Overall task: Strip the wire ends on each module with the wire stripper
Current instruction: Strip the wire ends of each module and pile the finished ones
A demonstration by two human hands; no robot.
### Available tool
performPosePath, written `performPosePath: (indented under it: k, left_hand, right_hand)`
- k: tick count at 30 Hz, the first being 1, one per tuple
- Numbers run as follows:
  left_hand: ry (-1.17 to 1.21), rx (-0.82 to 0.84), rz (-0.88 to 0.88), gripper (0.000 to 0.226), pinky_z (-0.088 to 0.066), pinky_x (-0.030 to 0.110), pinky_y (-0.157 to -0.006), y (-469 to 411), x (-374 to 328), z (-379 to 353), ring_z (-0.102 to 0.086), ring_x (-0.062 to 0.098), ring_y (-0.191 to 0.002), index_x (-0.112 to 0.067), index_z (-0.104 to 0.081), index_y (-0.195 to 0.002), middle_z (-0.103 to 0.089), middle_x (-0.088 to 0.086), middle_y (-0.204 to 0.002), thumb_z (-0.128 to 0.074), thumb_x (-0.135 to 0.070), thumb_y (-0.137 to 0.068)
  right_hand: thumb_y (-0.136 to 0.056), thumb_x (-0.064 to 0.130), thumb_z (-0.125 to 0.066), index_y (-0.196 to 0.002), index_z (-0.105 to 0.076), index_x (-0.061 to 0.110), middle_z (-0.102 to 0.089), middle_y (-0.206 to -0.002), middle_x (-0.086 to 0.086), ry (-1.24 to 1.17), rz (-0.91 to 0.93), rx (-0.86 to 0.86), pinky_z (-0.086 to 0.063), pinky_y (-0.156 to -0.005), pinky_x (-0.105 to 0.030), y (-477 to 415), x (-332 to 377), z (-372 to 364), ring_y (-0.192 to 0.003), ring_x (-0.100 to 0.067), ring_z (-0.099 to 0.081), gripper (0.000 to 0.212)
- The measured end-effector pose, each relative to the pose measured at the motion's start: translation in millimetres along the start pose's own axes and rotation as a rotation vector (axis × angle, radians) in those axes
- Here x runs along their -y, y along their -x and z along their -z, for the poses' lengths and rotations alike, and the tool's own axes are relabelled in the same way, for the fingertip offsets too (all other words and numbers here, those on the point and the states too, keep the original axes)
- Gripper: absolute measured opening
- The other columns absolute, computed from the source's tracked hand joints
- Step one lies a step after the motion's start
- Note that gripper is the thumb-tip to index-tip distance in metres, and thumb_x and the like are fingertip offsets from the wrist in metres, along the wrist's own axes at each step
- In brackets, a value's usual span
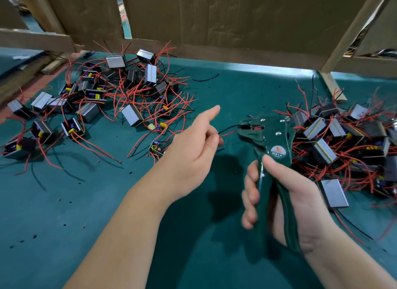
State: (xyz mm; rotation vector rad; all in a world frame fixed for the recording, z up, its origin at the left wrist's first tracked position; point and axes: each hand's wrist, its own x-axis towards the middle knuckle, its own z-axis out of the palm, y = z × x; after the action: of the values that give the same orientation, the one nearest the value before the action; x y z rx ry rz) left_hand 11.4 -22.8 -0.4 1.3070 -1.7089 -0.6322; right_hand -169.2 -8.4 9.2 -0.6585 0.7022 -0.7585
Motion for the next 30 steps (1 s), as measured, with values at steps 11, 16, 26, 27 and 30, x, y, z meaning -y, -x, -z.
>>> performPosePath:
  k: [11,16,26,27,30]
  left_hand:
    - [1.05,-0.041,0.197,0.032,-0.045,0.018,-0.049,-5.8,-23.2,-13.6,-0.057,0.01,-0.062,-0.013,-0.047,-0.122,-0.054,0.01,-0.086,-0.044,0.002,-0.093]
    - [0.827,-0.087,0.144,0.046,-0.051,0.024,-0.084,-8.1,-13.9,-9.7,-0.063,0.01,-0.087,-0.017,-0.048,-0.116,-0.069,-0.005,-0.083,-0.054,0.01,-0.079]
    - [0.575,0.246,0.191,0.071,-0.047,0.019,-0.092,-6.3,-6.8,-8.5,-0.066,0.008,-0.098,-0.012,-0.058,-0.102,-0.07,0.004,-0.095,-0.022,0.025,-0.053]
    - [0.5,0.247,0.159,0.072,-0.046,0.015,-0.089,-5.6,-6.5,-10.1,-0.066,0.005,-0.097,-0.014,-0.06,-0.099,-0.07,0.0,-0.095,-0.021,0.026,-0.054]
    - [0.12,0.041,0.038,0.069,-0.044,0.016,-0.09,-7.1,-2.4,2.9,-0.063,0.006,-0.098,-0.016,-0.067,-0.1,-0.069,-0.008,-0.095,-0.027,0.016,-0.054]
  right_hand:
    - [-0.059,0.028,-0.086,-0.118,-0.064,0.001,-0.058,-0.08,-0.038,0.072,0.126,0.252,-0.051,-0.072,-0.055,2.7,-8.4,0.5,-0.073,-0.043,-0.063,0.068]
    - [-0.058,0.026,-0.086,-0.12,-0.062,-0.002,-0.061,-0.078,-0.037,-0.011,0.224,0.201,-0.051,-0.072,-0.056,4.9,-2.2,3.1,-0.074,-0.044,-0.063,0.072]
    - [-0.052,0.027,-0.086,-0.122,-0.061,0.002,-0.065,-0.103,-0.024,-0.021,0.247,0.152,-0.053,-0.073,-0.059,5.9,8.2,12.7,-0.073,-0.043,-0.064,0.078]
    - [-0.052,0.027,-0.086,-0.122,-0.062,0.003,-0.065,-0.102,-0.024,-0.006,0.251,0.148,-0.054,-0.072,-0.058,5.9,7.4,12.6,-0.072,-0.043,-0.064,0.079]
    - [-0.053,0.022,-0.085,-0.121,-0.06,-0.001,-0.064,-0.103,-0.023,0.039,0.35,0.063,-0.053,-0.068,-0.058,5.8,4.7,12.4,-0.072,-0.045,-0.064,0.076]
